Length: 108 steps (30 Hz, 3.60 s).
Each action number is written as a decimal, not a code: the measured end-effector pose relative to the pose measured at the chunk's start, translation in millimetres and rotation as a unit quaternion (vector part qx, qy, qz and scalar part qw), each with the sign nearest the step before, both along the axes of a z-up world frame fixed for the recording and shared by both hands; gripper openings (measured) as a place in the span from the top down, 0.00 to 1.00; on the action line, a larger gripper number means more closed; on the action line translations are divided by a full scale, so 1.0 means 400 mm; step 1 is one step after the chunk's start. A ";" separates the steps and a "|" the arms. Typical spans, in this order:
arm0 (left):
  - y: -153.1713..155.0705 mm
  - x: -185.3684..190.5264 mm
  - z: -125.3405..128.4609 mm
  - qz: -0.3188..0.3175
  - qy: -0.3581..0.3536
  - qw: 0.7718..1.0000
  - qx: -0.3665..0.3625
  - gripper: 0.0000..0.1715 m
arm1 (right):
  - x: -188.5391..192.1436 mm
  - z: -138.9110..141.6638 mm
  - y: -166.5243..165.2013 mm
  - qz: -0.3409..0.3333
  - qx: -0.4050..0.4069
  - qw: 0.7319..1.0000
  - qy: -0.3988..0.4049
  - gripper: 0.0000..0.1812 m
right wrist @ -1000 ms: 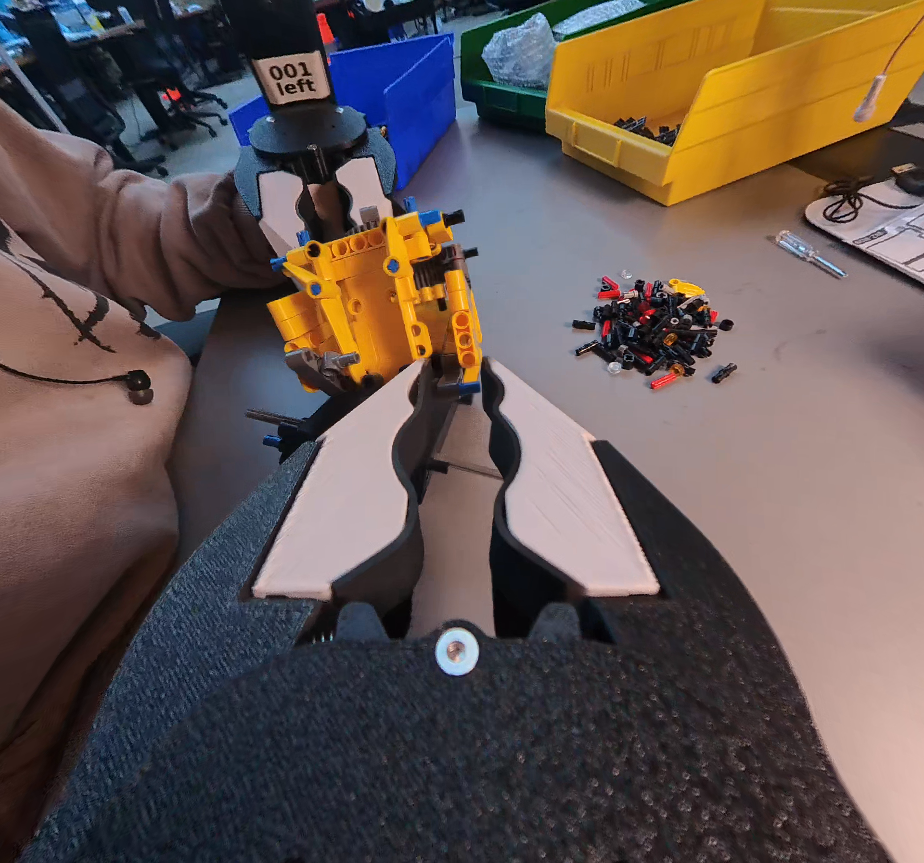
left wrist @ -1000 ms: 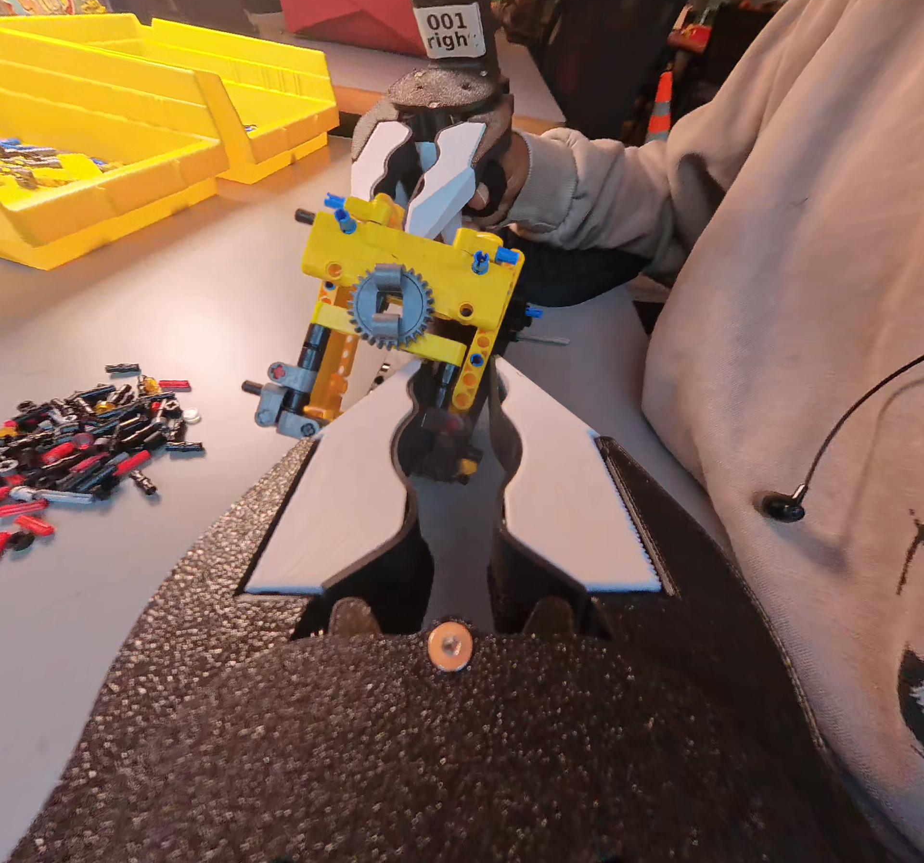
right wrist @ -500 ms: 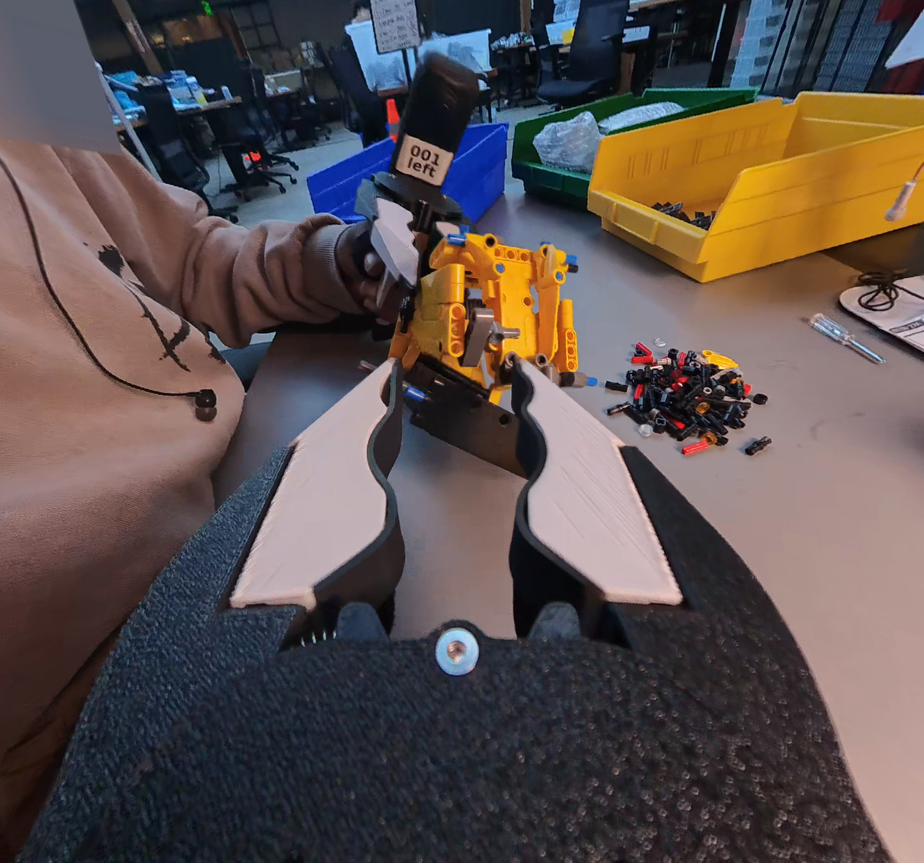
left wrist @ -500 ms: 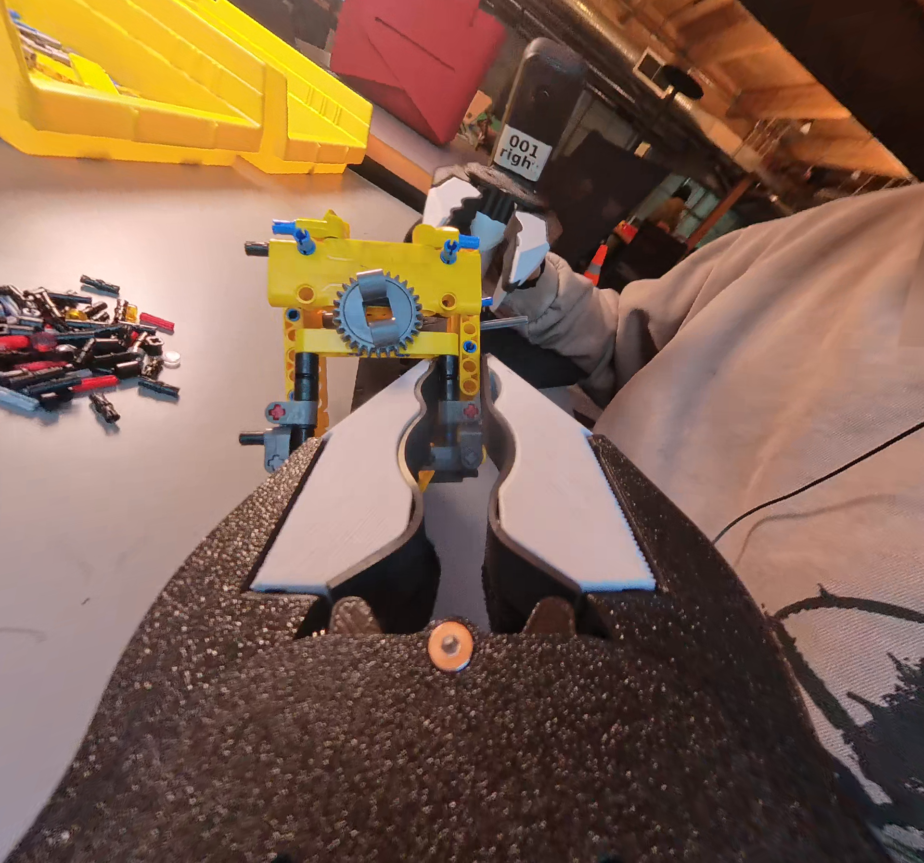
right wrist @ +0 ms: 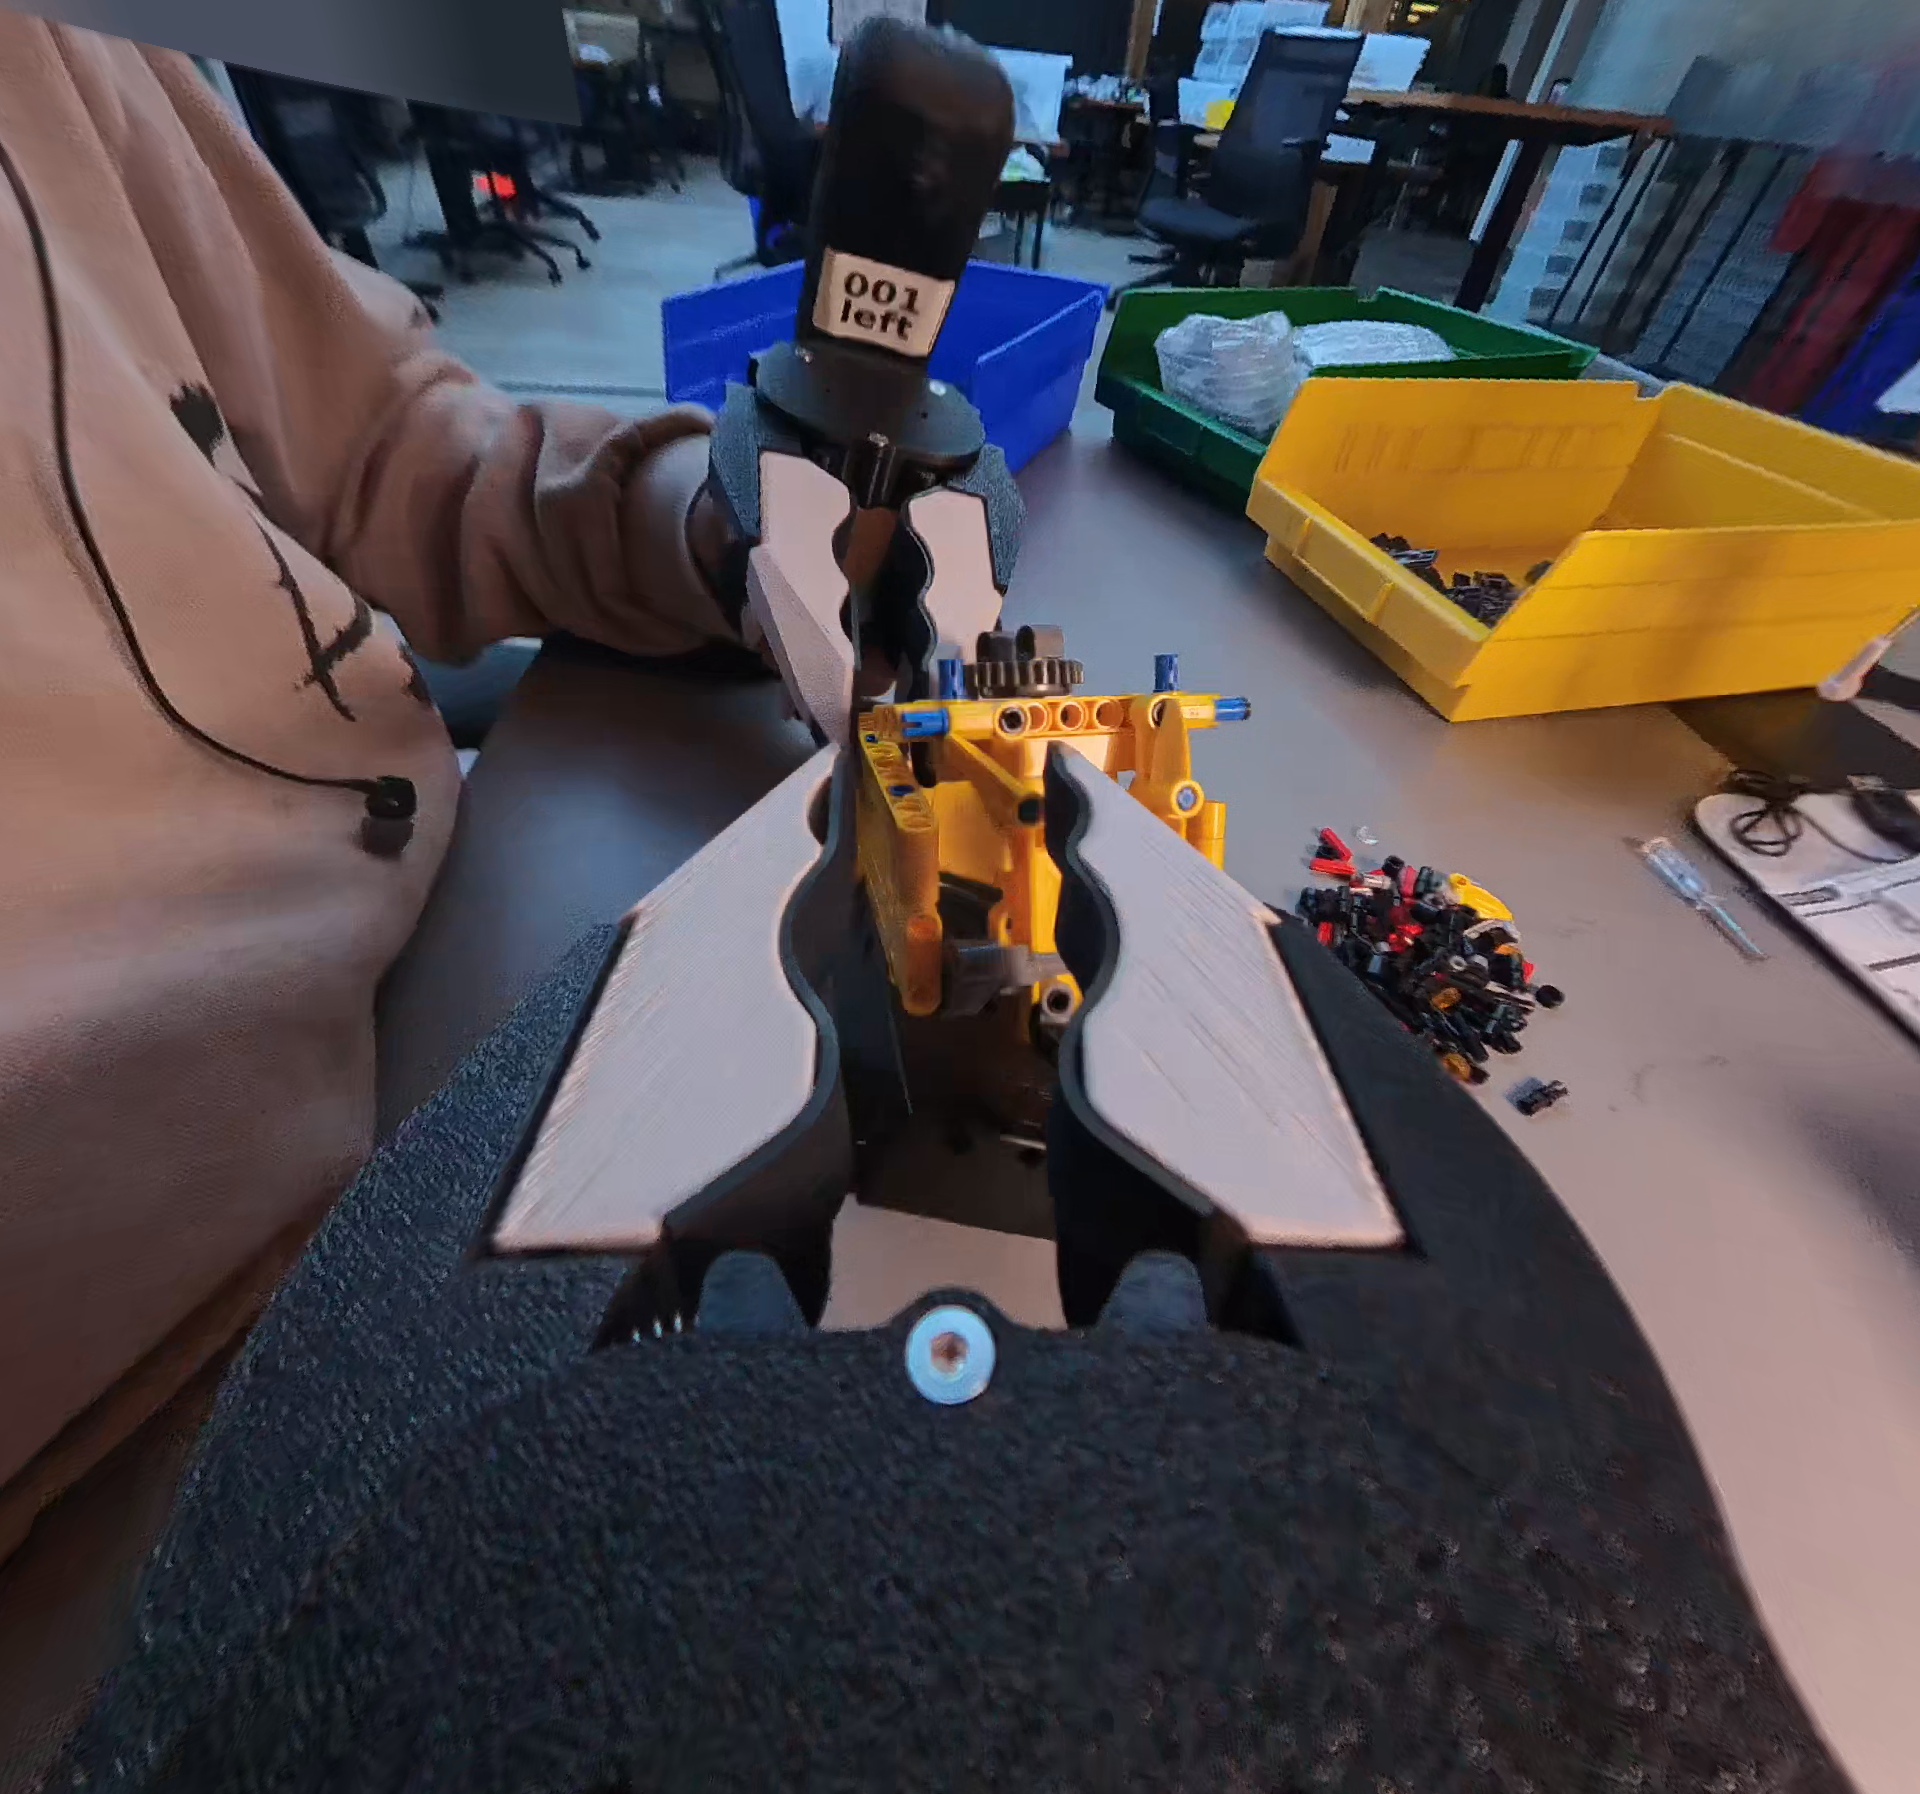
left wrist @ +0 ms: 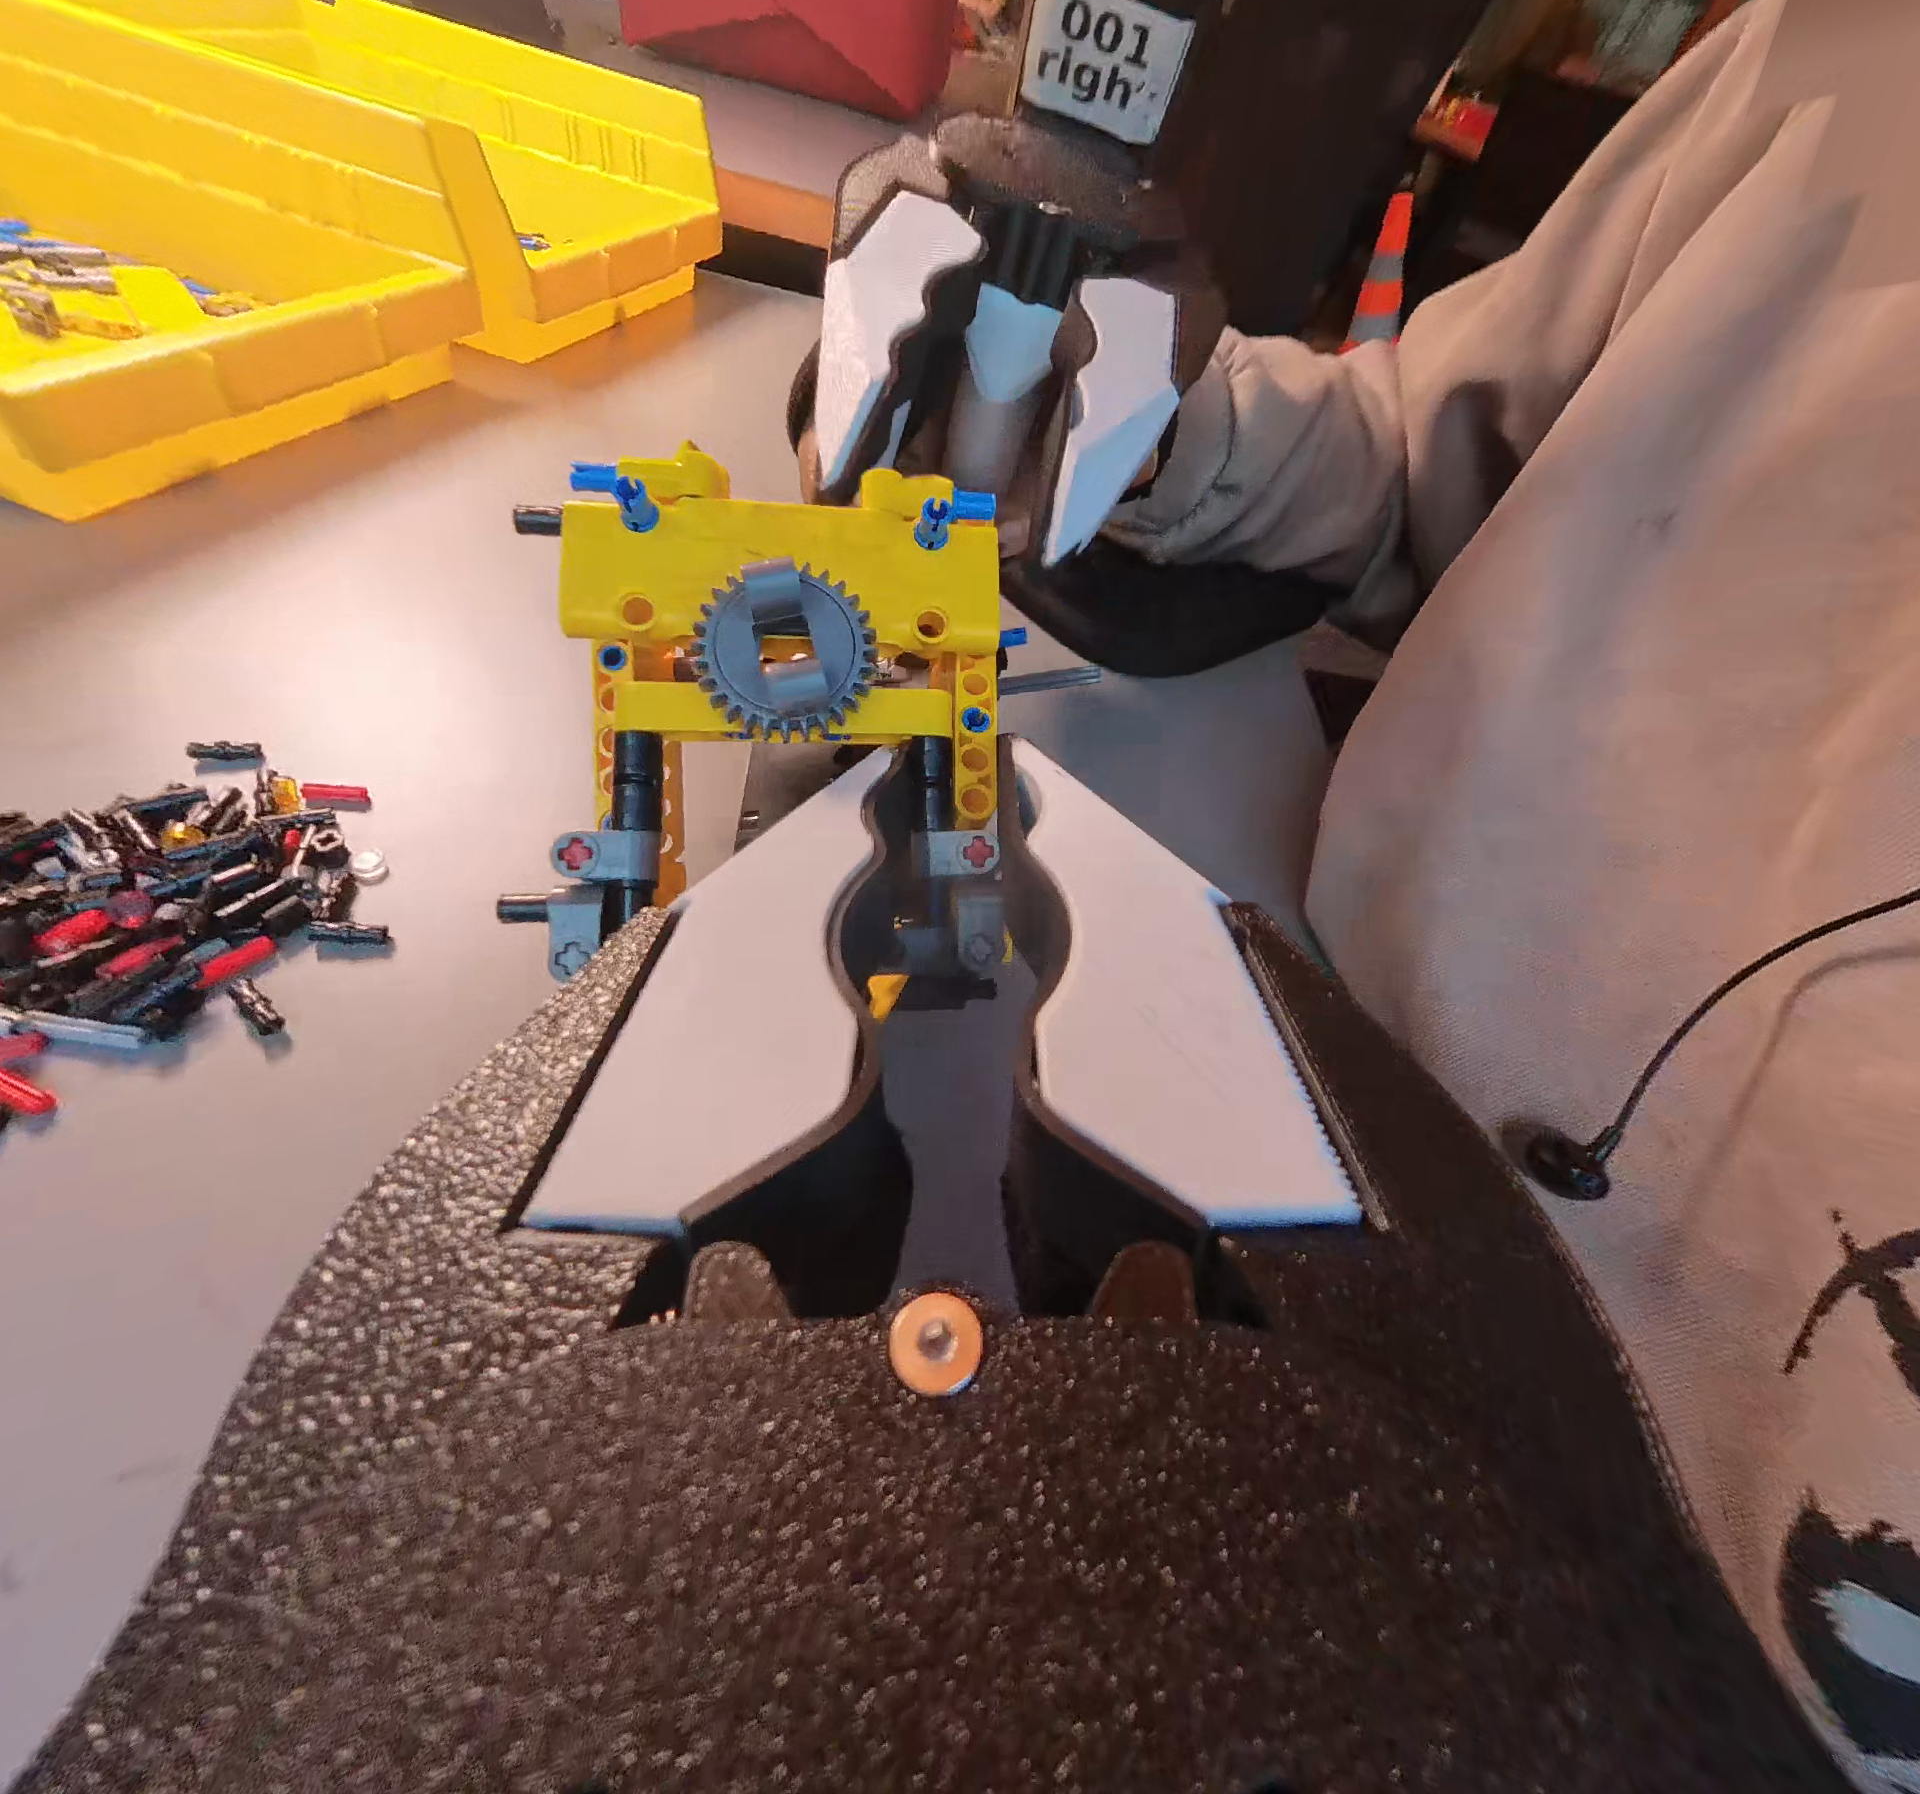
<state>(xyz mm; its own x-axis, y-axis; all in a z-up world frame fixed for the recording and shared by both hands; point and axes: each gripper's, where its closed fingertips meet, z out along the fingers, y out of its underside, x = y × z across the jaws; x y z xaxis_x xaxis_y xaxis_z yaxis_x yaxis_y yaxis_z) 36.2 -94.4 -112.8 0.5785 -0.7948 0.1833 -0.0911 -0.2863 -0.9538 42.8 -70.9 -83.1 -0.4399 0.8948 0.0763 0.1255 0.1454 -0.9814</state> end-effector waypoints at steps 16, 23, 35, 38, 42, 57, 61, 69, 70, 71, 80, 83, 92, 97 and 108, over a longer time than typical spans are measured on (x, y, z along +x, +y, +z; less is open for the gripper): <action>0.015 -0.040 0.042 0.068 0.087 0.983 0.150 0.86 | -0.008 -0.023 0.036 -0.052 -0.019 0.997 -0.046 0.87; 0.052 -0.120 0.033 0.122 -0.006 0.992 0.039 0.47 | -0.010 -0.022 0.049 -0.063 -0.051 0.996 -0.045 0.87; 0.024 -0.084 -0.097 0.061 0.167 0.984 0.027 0.64 | 0.099 -0.031 -0.060 0.138 -0.015 0.982 -0.128 0.85; 0.029 -0.113 -0.064 0.069 0.113 0.991 0.020 0.61 | 0.074 0.068 0.010 0.099 0.025 0.993 -0.066 0.84; 0.059 -0.196 0.065 0.134 0.000 0.988 0.071 0.65 | -0.098 0.213 0.275 -0.121 -0.029 0.992 0.022 0.73; 0.091 -0.305 0.030 0.267 0.039 0.958 0.095 0.66 | -0.592 0.253 0.786 -0.477 0.158 0.862 0.061 0.53; 0.093 -0.301 0.037 0.264 0.032 0.959 0.094 0.67 | -0.552 0.295 0.789 -0.475 0.143 0.863 0.099 0.74; 0.115 -0.287 0.029 0.264 0.026 0.960 0.088 0.68 | -0.540 0.300 0.783 -0.451 0.114 0.881 0.093 0.57; 0.118 -0.290 0.029 0.269 0.028 0.958 0.091 0.68 | -0.558 0.285 0.776 -0.450 0.117 0.882 0.075 0.47; 0.121 -0.295 0.029 0.276 0.030 0.956 0.093 0.68 | -0.574 0.268 0.775 -0.455 0.131 0.879 0.057 0.43; 0.126 -0.419 0.036 0.384 0.018 0.919 0.090 0.66 | -0.540 0.274 0.804 -0.471 0.126 0.869 0.086 0.72; 0.136 -0.436 0.031 0.394 -0.013 0.916 0.070 0.65 | -0.511 0.288 0.814 -0.463 0.096 0.876 0.097 0.74; 0.148 -0.415 0.014 0.383 0.004 0.922 0.063 0.65 | -0.481 0.286 0.813 -0.420 0.005 0.902 0.098 0.81; 0.173 -0.436 0.040 0.387 0.019 0.919 0.077 0.64 | -0.481 0.296 0.794 -0.381 -0.021 0.918 0.110 0.87; 0.384 -0.535 0.299 0.379 -0.004 0.914 0.141 0.64 | -0.454 0.310 0.786 -0.323 -0.072 0.935 0.124 0.90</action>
